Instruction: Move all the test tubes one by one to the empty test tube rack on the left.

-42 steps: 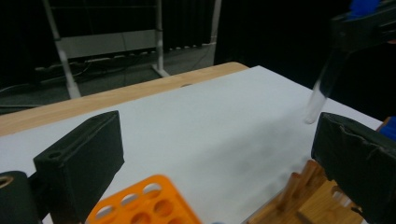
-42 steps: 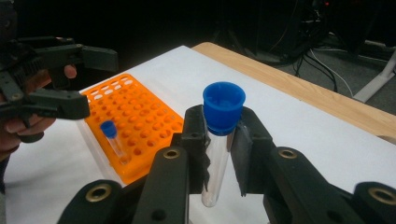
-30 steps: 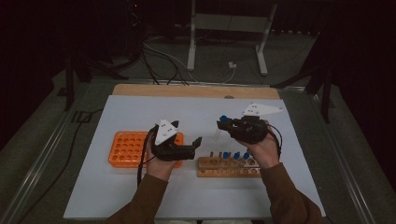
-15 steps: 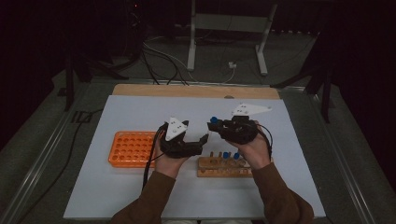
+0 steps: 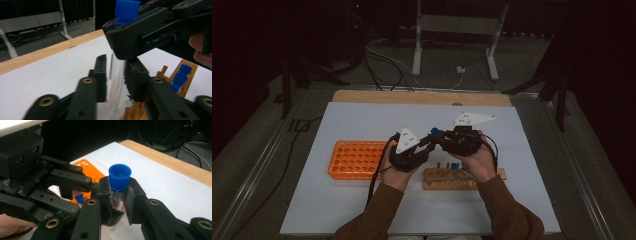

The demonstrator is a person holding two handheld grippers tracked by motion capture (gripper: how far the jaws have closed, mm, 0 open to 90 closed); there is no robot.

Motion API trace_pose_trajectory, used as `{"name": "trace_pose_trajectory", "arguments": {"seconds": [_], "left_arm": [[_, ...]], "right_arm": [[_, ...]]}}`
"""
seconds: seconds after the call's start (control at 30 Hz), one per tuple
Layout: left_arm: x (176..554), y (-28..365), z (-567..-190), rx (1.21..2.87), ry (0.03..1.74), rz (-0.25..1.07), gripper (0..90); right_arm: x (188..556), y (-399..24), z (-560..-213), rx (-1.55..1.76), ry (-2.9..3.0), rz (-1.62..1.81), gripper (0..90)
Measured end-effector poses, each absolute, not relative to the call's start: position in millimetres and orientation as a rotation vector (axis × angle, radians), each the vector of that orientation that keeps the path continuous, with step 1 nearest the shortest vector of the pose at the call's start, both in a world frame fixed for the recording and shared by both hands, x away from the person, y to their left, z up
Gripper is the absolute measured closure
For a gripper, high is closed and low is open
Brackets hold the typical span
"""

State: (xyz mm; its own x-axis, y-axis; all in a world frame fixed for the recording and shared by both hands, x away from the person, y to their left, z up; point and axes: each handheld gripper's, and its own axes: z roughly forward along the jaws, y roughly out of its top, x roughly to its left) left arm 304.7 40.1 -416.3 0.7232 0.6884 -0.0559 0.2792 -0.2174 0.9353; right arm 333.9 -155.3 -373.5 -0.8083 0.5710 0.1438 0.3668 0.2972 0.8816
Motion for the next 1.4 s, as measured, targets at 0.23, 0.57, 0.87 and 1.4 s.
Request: {"name": "trace_pose_trajectory", "arguments": {"seconds": [0.23, 0.57, 0.87, 1.4], "left_arm": [[306, 42, -417, 1.795, 0.766, 0.448, 78.4], [308, 58, -418, 1.754, 0.827, 0.454, 78.4], [307, 78, -417, 1.737, 0.848, 0.476, 78.4], [303, 122, -414, 1.664, 0.910, 0.519, 78.4]], "right_arm": [[334, -159, -374, 0.857, 2.373, 1.568, 58.4], [337, -174, -373, 0.926, 2.294, 1.561, 8.6], [339, -191, -378, 0.953, 2.249, 1.518, 0.8], [340, -232, -389, 1.041, 2.172, 1.495, 0.0]]}}
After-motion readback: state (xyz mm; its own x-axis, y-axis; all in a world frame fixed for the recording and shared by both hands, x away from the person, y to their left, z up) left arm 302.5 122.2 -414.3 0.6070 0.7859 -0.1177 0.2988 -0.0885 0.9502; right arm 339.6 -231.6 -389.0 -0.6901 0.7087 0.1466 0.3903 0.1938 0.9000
